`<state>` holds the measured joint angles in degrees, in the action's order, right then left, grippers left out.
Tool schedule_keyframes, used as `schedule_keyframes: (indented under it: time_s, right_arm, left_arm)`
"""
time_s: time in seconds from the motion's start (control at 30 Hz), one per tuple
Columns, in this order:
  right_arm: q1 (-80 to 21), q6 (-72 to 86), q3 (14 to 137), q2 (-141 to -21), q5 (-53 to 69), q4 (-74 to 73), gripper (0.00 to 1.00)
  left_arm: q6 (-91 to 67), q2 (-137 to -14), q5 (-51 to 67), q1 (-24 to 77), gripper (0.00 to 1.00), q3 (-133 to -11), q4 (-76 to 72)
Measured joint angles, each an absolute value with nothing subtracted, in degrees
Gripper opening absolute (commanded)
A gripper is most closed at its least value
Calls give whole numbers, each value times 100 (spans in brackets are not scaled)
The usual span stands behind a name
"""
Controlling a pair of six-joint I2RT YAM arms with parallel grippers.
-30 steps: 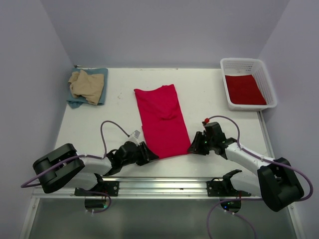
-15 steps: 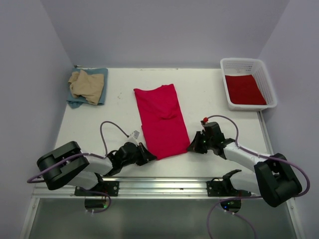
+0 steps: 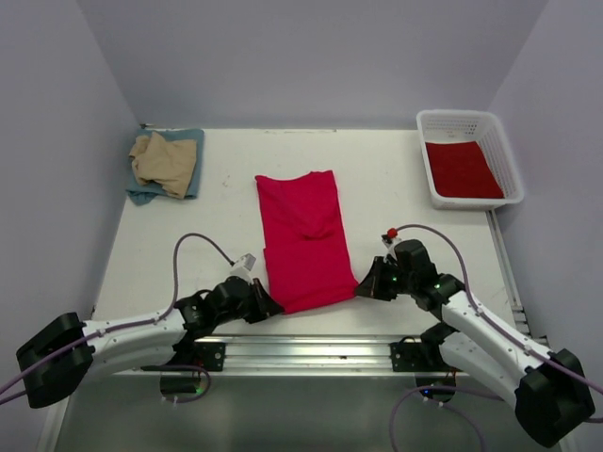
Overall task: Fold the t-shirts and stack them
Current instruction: Fold the tshirt
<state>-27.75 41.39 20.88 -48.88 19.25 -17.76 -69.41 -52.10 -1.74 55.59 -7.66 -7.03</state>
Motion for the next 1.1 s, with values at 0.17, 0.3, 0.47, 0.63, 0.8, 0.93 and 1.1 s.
schedule_keyframes:
  time_s: [0.17, 0.3, 0.47, 0.63, 0.8, 0.93, 1.1]
  right_arm:
    - [-3133, 4145, 2110, -4405, 1898, -2274, 0]
    - [-3273, 4139, 2298, -3948, 1841, -2672, 0]
    - [-3295, 3931, 2808, -4077, 1551, -2801, 0]
    - [-3301, 3542, 3420, -5026, 1138, -2613, 0]
    - [-3312, 3192, 3986, -6184, 843, -2174, 0]
    - [-3334, 2993, 4381, -6849, 661, -1820, 0]
    - [-3332, 2740, 5103, -7494, 370, -1581, 0]
  left_arm:
    - [-6989, -4779, -397, 6010, 0, -1214, 445]
    - [-6989, -4344, -917, 6458, 0, -1828, 1424]
    - [-6761, -4274, -1658, 6534, 0, -2453, 2049]
    - [-6313, -4694, -2370, 6534, 0, -2941, 2239]
    - [-5695, -4724, -2877, 6300, 0, -2993, 2128]
    - [-5000, -4775, -2829, 5531, 0, -2991, 1643]
    - [-4187, -5273, -2779, 4950, 0, -3157, 1050]
